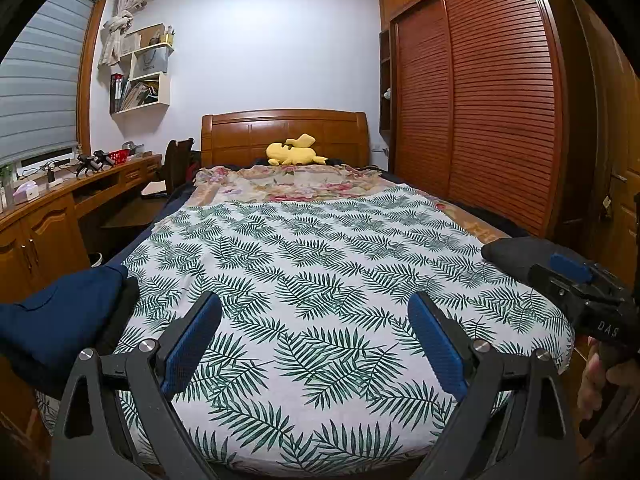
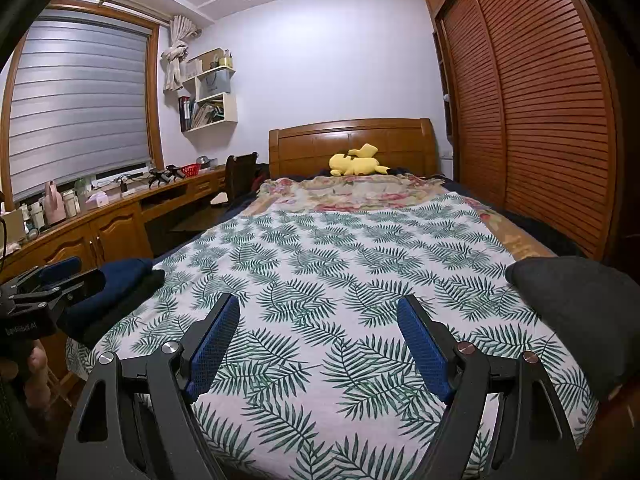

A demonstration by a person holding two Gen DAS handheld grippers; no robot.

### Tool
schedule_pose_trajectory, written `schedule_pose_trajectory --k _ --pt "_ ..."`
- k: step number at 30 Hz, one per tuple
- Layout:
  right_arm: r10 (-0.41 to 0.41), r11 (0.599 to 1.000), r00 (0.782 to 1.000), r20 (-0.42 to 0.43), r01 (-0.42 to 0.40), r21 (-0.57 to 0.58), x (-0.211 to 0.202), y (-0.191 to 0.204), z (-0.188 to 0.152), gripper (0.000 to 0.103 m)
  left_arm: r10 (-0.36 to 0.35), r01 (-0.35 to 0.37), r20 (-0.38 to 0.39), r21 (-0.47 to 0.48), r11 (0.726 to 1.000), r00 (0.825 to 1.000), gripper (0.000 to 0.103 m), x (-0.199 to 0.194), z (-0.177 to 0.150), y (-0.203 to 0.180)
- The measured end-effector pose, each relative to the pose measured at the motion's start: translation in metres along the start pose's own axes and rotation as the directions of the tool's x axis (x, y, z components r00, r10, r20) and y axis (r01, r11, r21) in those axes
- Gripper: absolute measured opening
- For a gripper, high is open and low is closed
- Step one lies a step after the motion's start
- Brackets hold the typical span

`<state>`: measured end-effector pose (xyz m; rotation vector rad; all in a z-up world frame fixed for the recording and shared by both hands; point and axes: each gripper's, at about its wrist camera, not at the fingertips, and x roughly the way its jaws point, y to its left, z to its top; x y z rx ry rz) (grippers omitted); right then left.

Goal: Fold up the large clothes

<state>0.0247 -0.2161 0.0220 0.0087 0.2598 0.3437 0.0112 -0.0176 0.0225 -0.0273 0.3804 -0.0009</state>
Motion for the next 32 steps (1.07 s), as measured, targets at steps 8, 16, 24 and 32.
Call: schedule_pose_trajectory --k 8,16,24,32 --pt "-0.001 1.000 1.000 0.000 0.001 0.001 0.0001 -0.0001 0.0000 0.082 0.001 -0.001 0.000 0.001 1.000 1.000 0.095 0.0002 -0.0002 -0.0011" --pt "0.000 1.000 1.000 0.001 0.000 0.002 -0.0001 -0.0009 -0.0005 0.082 0.001 -0.001 0.001 0.002 1.000 1.000 0.095 0.0000 -0.0003 -0.0009" --pt "0.001 1.000 1.000 0.001 -0.001 0.002 -0.0011 0.0003 -0.0017 0.082 0.003 -0.003 0.001 0.000 1.000 1.000 0.095 0.0000 -0.0005 -0.0007" --pt "-0.001 1.000 1.000 0.008 0.001 0.005 -0.0012 -0.0011 -0.0002 0.082 0.003 -0.003 0.003 0.002 1.000 1.000 0.095 -0.0004 -0.0006 -0.0011"
